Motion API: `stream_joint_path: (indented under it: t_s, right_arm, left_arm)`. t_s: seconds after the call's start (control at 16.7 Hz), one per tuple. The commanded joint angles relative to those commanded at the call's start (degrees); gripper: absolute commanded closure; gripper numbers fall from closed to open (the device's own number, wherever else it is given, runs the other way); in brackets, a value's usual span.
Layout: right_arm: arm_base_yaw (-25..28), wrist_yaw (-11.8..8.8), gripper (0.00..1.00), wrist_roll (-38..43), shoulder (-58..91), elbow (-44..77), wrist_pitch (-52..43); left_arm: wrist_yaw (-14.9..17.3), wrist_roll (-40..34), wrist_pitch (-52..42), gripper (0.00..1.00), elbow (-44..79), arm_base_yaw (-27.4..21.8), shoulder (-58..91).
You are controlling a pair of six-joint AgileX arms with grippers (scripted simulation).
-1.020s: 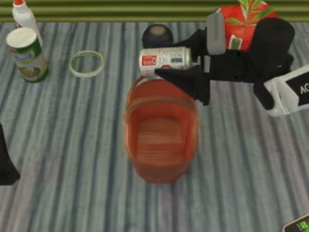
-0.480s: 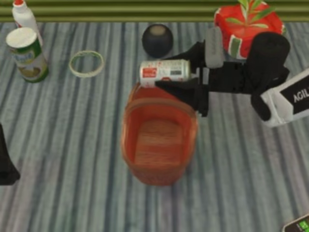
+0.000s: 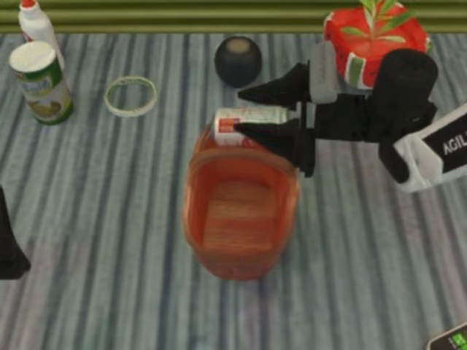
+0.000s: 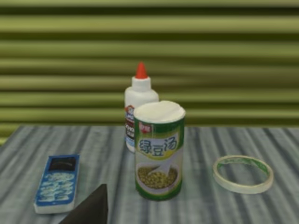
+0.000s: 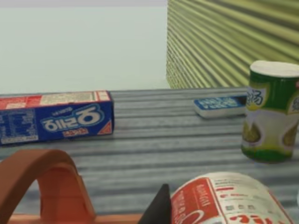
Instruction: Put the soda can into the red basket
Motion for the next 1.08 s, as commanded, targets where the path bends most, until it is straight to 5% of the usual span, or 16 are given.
stream_joint_path:
  t_s: [0.24, 0.84, 1.08]
  right_arm:
    - [0.0, 0.0, 0.0, 0.0, 0.0, 0.0, 0.0]
    - [-0.3, 0.2, 0.0, -0.1, -0.6, -0.3, -0.3]
    - [-1.2, 3.1, 0.0, -0.6, -8.2, -4.9, -4.0]
  left_arm:
    - [0.0, 0.0, 0.0, 0.0, 0.0, 0.0, 0.0]
    - [0.1, 0.3, -0.4, 0.0, 0.5, -0.3, 0.5]
    - [1.1, 4.5, -5.4, 0.0, 7.9, -3.7, 7.8]
